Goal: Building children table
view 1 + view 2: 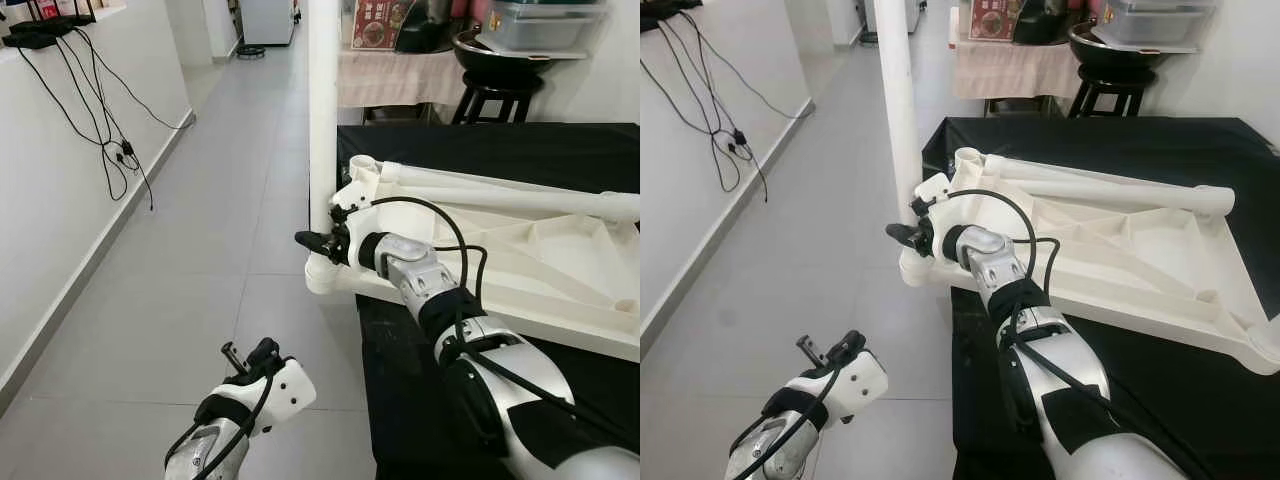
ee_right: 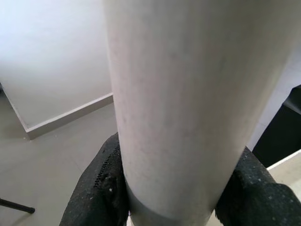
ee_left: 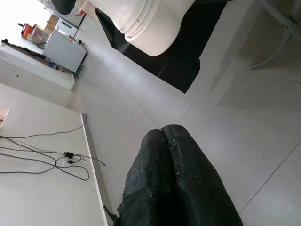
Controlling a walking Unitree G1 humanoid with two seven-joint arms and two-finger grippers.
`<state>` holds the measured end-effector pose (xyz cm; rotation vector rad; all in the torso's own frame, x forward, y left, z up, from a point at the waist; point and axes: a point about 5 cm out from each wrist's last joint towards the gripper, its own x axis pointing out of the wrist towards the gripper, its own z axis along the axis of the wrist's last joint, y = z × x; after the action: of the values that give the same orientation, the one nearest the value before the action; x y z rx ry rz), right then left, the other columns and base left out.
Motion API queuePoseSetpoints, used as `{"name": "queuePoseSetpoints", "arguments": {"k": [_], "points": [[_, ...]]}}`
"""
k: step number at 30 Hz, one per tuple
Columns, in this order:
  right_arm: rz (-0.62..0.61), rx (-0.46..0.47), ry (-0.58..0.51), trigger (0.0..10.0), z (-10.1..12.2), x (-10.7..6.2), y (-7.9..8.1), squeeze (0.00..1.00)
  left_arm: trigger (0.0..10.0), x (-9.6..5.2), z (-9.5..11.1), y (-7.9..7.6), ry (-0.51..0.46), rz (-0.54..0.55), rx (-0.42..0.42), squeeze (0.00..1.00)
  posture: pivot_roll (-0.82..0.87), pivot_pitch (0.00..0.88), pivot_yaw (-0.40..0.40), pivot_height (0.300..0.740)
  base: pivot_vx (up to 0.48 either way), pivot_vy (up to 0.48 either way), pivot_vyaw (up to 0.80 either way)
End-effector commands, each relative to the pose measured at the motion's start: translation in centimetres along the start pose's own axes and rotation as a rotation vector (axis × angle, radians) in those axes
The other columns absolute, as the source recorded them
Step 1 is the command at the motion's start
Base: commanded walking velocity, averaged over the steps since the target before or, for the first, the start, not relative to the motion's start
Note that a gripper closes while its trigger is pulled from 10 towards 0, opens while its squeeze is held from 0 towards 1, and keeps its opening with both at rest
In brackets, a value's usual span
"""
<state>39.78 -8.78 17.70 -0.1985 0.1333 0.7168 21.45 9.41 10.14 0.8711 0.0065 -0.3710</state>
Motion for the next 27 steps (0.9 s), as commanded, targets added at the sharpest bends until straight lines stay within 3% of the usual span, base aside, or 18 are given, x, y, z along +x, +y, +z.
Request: {"name": "queuePoseSetpoints", "arguments": {"k": [1, 3, 4, 7, 9, 12, 16, 17, 19, 20, 21, 22, 27], "points": [[-0.097, 0.021, 0.036, 0.0, -1.0, -0.6, -0.9, 0.00, 10.0, 0.0, -0.4, -0.4, 0.026, -0.015, 0.007, 0.00, 0.07, 0.038, -0.037, 0.740, 0.000, 0.000, 0.00], [-0.598, 0.172, 0.011, 0.0, -3.0, -2.2, -2.9, 0.00, 10.0, -0.1, -0.4, -0.4, 0.026, -0.015, 0.006, 0.00, 0.06, 0.043, -0.051, 0.740, 0.000, 0.000, 0.00], [-0.667, 0.201, -0.006, 0.0, -4.3, -2.9, -1.9, 0.00, 10.0, -0.2, -0.4, -0.4, 0.025, -0.015, 0.006, 0.00, 0.08, 0.046, -0.052, 0.740, 0.000, 0.000, 0.00], [-0.684, 0.212, -0.023, 0.0, -4.9, -3.4, -1.0, 0.00, 10.0, -0.3, -0.4, -0.3, 0.025, -0.014, 0.005, 0.00, 0.08, 0.046, -0.052, 0.740, 0.000, 0.000, 0.00], [-0.655, 0.245, -0.005, 0.0, -6.5, -4.7, 0.4, 0.00, 10.0, -0.5, -0.6, -0.2, 0.026, -0.014, 0.006, 0.00, 0.06, 0.047, -0.025, 0.740, 0.000, 0.000, 0.00], [-0.662, 0.257, 0.005, 0.0, -6.9, -5.1, 0.5, 0.00, 10.0, -0.6, -0.6, -0.2, 0.027, -0.015, 0.007, 0.00, 0.06, 0.047, -0.025, 0.740, 0.000, 0.000, 0.00], [-0.662, 0.192, 0.006, 0.0, -6.6, -6.0, 0.1, 0.00, 10.0, -0.7, -1.0, 0.1, 0.031, -0.015, 0.004, 0.00, 0.02, 0.039, -0.003, 0.740, 0.000, 0.000, 0.00], [-0.651, 0.190, 0.017, 9.9, -6.5, -5.8, 0.2, 0.00, 10.0, -0.6, -1.1, 0.1, 0.032, -0.016, 0.003, 0.00, 0.03, 0.036, -0.003, 0.740, 0.000, 0.000, 0.00], [-0.645, 0.191, 0.022, 10.0, -6.4, -5.6, 0.3, 0.00, 10.0, -0.5, -1.1, 0.1, 0.033, -0.017, 0.003, 0.00, 0.04, 0.034, -0.002, 0.740, 0.000, 0.000, 0.00], [-0.618, 0.185, 0.016, 10.0, -5.8, -5.6, 0.6, 0.85, 10.0, -0.4, -1.1, 0.1, 0.034, -0.018, 0.002, 0.00, 0.05, 0.026, -0.006, 0.740, 0.000, 0.000, 0.00], [-0.618, 0.185, 0.016, 10.0, -5.8, -5.6, 0.6, 0.85, 10.0, -0.4, -1.1, 0.1, 0.034, -0.018, 0.002, 0.00, 0.05, 0.026, -0.006, 0.740, 0.000, 0.000, 0.00], [-0.599, 0.184, 0.000, 10.0, -5.2, -5.5, 0.6, 1.00, 10.0, -0.3, -1.1, 0.0, 0.036, -0.019, -0.001, 0.00, 0.06, 0.024, -0.009, 0.740, 0.000, 0.000, 0.00], [-0.520, 0.189, -0.082, 10.0, -2.6, -4.3, -1.2, 1.00, 10.0, -0.1, -1.2, -0.2, 0.037, -0.022, 0.000, 0.00, 0.07, 0.007, -0.015, 0.740, 0.000, 0.000, 0.00]]}}
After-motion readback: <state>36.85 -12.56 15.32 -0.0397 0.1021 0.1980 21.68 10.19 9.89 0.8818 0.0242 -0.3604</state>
